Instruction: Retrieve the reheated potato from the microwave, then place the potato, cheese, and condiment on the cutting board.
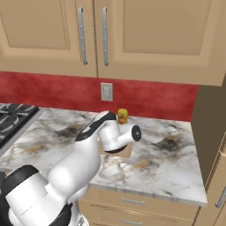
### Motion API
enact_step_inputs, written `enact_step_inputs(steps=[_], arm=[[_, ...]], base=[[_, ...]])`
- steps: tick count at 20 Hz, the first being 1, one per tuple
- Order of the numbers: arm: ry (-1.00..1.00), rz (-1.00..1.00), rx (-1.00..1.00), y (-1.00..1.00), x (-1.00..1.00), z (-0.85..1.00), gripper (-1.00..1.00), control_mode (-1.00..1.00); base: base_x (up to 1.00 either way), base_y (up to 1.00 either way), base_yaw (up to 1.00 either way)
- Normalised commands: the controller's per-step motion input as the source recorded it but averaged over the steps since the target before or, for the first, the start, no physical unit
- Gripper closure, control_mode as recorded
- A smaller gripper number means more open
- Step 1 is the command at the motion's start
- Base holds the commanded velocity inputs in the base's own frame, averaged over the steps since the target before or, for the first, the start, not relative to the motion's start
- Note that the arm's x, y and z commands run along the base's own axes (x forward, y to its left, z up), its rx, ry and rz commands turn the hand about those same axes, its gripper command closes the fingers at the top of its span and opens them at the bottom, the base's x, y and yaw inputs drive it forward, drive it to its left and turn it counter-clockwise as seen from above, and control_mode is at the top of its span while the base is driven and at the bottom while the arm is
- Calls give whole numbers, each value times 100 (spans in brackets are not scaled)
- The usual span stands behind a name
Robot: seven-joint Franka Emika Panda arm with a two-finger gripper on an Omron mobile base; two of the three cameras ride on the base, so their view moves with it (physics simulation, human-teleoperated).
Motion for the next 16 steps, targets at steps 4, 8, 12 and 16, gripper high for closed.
enact_step_inputs(steps=[4, 8, 12, 16], arm=[[1, 2, 0, 0, 28, -33, 100, -100], [1, 1, 0, 0, 27, -19, 100, -100], [2, 0, 0, 0, 24, -12, 100, -100], [2, 0, 0, -2, 25, -7, 100, -100]], base=[[0, 0, 0], [0, 0, 0], [0, 0, 0], [0, 0, 0]])
